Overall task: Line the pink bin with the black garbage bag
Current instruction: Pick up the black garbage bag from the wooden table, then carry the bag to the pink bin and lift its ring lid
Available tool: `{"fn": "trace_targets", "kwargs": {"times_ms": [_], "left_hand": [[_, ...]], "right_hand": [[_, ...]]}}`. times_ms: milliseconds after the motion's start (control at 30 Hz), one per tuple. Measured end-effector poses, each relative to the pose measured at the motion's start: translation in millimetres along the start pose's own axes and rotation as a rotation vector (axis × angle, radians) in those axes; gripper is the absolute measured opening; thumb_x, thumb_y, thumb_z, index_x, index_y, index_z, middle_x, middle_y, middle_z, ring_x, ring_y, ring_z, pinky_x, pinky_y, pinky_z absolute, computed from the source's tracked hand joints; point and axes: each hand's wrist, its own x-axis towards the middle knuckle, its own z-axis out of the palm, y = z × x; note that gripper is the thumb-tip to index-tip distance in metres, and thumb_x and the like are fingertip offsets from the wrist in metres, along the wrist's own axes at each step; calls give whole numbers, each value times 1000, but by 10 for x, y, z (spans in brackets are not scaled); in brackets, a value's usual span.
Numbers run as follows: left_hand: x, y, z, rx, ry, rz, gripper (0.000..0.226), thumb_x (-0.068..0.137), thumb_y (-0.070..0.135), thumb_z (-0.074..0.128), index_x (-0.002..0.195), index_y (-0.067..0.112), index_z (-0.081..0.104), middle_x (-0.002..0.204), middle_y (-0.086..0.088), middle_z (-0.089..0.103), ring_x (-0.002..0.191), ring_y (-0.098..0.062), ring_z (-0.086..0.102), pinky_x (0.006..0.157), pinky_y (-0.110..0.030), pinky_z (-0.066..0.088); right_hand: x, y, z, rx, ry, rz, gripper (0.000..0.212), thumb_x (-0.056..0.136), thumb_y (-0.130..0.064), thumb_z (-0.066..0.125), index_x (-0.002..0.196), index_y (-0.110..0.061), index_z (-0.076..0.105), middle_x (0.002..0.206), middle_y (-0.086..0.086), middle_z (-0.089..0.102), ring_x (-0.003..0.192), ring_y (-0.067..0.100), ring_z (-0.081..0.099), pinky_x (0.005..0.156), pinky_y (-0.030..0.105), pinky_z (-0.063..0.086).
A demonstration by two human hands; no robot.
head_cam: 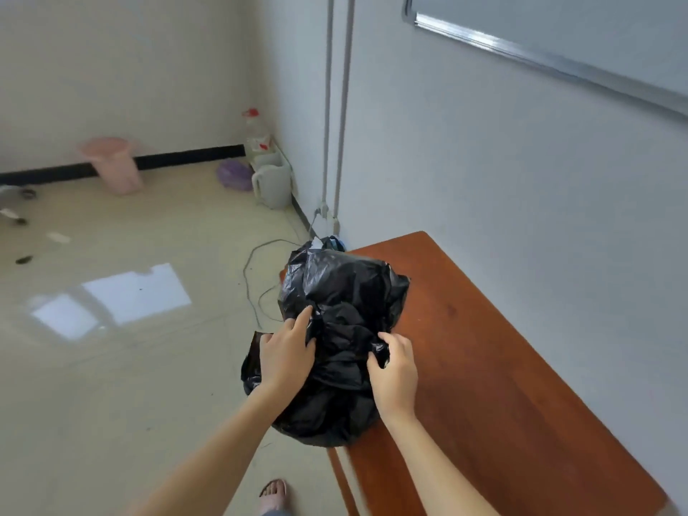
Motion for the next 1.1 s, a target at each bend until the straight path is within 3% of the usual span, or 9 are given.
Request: {"fn": "trace_targets", "kwargs": {"times_ms": [200,300,467,733,1100], "left_hand": [[-182,-728,-837,37,318,-197,50,86,21,57,134,17,43,111,-12,67,92,-34,63,86,-39,40],[-292,-1144,-1234,63,420,-300,48,85,20,59,130,14,48,108,-12,68,89,-34,65,84,-40,42],[-596,-1914,-1739,99,551,-444,44,83,20,61,126,11,53,100,-14,70,83,-36,66,79,-41,45],[-776,-3306,-2387,125,641,-528,44,86,24,55,129,16,49,103,-9,69,91,-30,64,82,-38,44],[-60,-4515,-2763,67,514,-470,46,89,28,49,134,21,41,108,-3,66,97,-23,61,85,-34,43]], "right_hand": [[-40,-924,521,143,-165,-285,30,82,-1,62,112,-1,59,116,15,58,107,26,56,89,26,45],[-138,-1423,846,185,-255,-406,31,83,-3,60,114,-3,58,118,12,57,110,23,53,92,21,39],[-475,-2134,1491,202,-374,-542,29,83,-4,60,112,-3,59,117,12,58,106,25,56,88,24,43],[-1018,-3161,2640,216,-479,-627,28,82,-5,61,110,-5,60,113,10,60,99,22,58,82,16,38],[-866,-3927,3689,147,-500,-551,29,82,-3,60,111,-6,59,113,10,59,99,17,56,81,13,35]]}}
